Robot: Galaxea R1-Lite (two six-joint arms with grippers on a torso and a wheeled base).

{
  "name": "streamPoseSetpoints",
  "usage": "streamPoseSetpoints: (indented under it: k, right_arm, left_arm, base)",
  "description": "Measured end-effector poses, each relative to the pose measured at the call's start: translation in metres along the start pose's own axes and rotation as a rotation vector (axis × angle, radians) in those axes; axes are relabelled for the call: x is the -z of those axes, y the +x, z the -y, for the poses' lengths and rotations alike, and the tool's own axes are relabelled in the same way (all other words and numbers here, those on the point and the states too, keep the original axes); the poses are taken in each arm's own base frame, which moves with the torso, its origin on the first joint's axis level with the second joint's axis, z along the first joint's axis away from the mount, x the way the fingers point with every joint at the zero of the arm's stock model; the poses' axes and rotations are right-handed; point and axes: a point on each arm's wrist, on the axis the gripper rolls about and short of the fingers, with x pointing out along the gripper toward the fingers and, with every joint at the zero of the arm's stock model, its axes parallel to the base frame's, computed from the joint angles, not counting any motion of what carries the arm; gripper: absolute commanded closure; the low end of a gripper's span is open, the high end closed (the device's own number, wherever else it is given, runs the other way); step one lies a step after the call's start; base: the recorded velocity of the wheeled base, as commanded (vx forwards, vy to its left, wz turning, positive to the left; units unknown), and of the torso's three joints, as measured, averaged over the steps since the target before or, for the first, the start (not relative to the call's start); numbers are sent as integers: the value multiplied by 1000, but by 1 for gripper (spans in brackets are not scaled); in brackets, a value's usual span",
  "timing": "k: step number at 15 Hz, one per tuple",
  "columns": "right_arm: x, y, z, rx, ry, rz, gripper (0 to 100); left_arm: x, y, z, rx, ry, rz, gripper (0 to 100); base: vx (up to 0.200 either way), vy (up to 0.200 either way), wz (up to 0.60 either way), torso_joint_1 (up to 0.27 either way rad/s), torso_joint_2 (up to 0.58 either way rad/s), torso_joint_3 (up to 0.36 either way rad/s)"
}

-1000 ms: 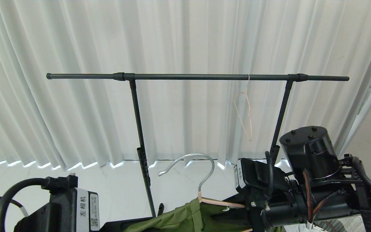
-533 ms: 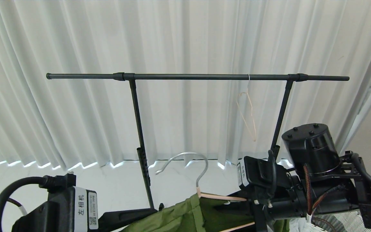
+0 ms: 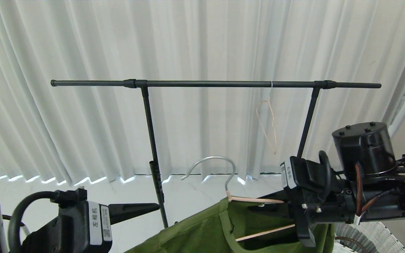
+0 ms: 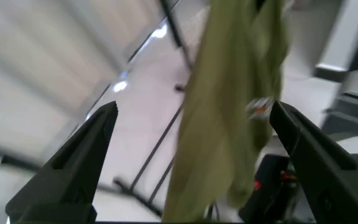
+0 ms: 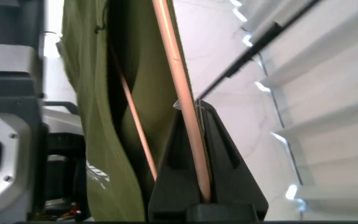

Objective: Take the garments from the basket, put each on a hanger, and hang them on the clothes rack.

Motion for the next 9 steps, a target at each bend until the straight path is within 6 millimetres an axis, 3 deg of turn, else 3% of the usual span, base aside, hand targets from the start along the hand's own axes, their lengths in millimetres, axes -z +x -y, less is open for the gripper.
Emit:
streamPoseSetpoints:
  k: [5, 9]
  right_arm:
    - [14, -33, 19, 102, 18, -36, 100]
    - [13, -46, 21, 141, 13, -20, 100]
  left_arm:
    - [26, -2, -11, -92, -67, -103, 0]
    - [60, 1, -16, -144, -154, -260, 0]
  base:
    - [0, 0, 0, 0, 0, 0]
    - [0, 0, 0, 0, 0, 0]
